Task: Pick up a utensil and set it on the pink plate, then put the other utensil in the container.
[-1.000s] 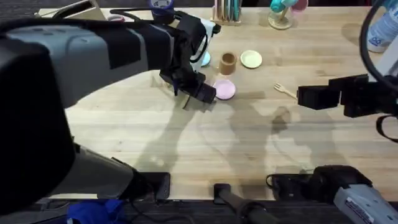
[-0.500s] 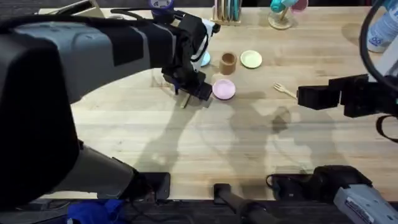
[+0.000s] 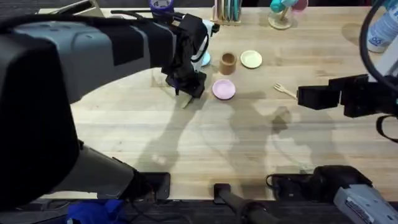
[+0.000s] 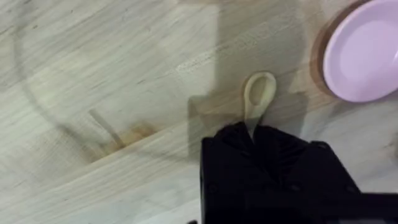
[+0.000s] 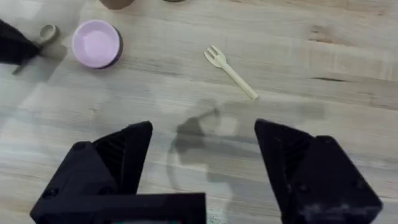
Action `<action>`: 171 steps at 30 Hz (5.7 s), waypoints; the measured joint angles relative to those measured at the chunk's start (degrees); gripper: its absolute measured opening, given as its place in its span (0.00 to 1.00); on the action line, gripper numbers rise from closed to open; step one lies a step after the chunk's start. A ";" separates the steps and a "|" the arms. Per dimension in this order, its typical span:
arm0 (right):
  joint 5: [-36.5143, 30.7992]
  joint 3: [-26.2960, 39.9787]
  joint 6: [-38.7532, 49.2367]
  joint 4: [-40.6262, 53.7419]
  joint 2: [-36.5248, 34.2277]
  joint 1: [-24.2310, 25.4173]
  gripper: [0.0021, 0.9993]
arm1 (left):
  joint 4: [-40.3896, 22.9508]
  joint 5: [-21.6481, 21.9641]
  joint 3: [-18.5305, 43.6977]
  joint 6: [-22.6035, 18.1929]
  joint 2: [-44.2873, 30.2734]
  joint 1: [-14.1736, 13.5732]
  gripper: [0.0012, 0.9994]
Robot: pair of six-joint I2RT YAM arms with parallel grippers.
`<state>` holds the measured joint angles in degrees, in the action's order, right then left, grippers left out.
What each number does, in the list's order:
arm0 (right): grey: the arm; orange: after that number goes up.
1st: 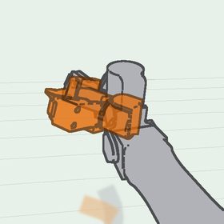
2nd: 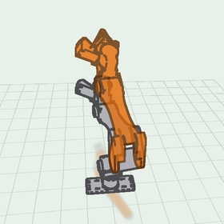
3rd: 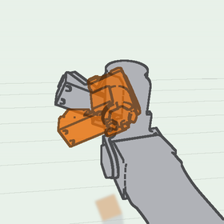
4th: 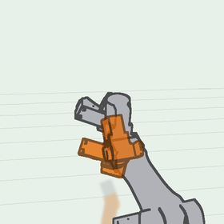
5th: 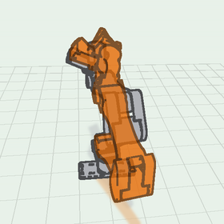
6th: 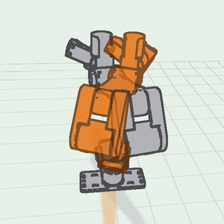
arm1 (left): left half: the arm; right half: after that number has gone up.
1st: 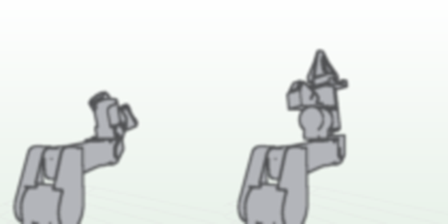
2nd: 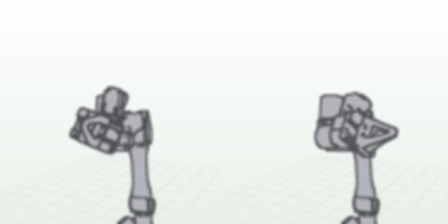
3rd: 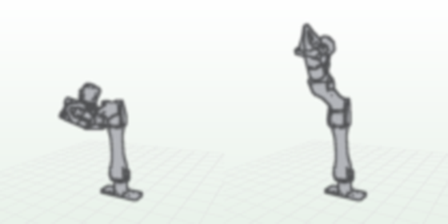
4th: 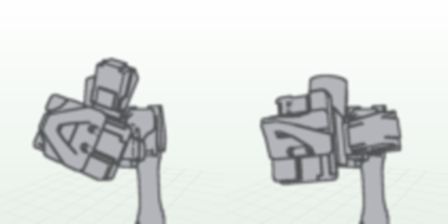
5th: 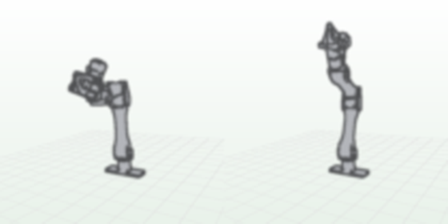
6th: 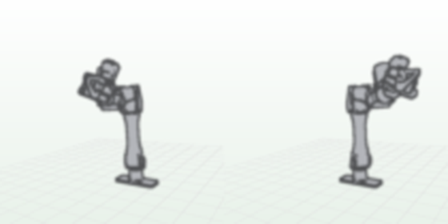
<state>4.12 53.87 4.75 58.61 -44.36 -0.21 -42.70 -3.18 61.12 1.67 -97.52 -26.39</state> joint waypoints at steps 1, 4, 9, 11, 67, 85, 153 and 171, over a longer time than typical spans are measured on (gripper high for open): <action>0.00 0.00 0.00 0.00 0.00 0.00 1.00 | -0.02 0.00 0.00 0.11 -0.02 0.02 0.05; 0.00 0.00 0.00 0.00 0.00 0.00 1.00 | -0.11 0.00 0.02 0.15 -0.02 0.00 0.04; 0.00 0.00 0.00 0.00 0.00 0.00 1.00 | -3.79 0.22 0.99 0.30 -0.34 0.02 0.04; 0.00 0.00 0.00 0.00 0.00 0.00 1.00 | -6.37 0.44 2.26 0.30 -0.91 0.02 0.04; 0.00 0.02 0.00 0.00 0.00 0.00 1.00 | -4.46 -3.28 20.26 -1.85 -13.18 -10.97 0.28; 0.02 0.02 0.00 0.00 0.00 0.00 1.00 | -11.54 -3.26 23.78 -2.62 -11.51 -10.97 0.33; 0.00 0.02 0.00 0.00 0.00 0.00 1.00 | 2.37 -6.71 -13.50 -4.22 42.56 -0.09 1.00; 0.00 0.02 0.00 0.00 0.00 0.00 1.00 | 12.06 -7.29 -16.28 -4.26 38.37 -0.09 1.00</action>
<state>4.12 53.89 4.75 58.61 -44.36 -0.21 -30.64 -10.47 44.84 -2.59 -59.15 -26.48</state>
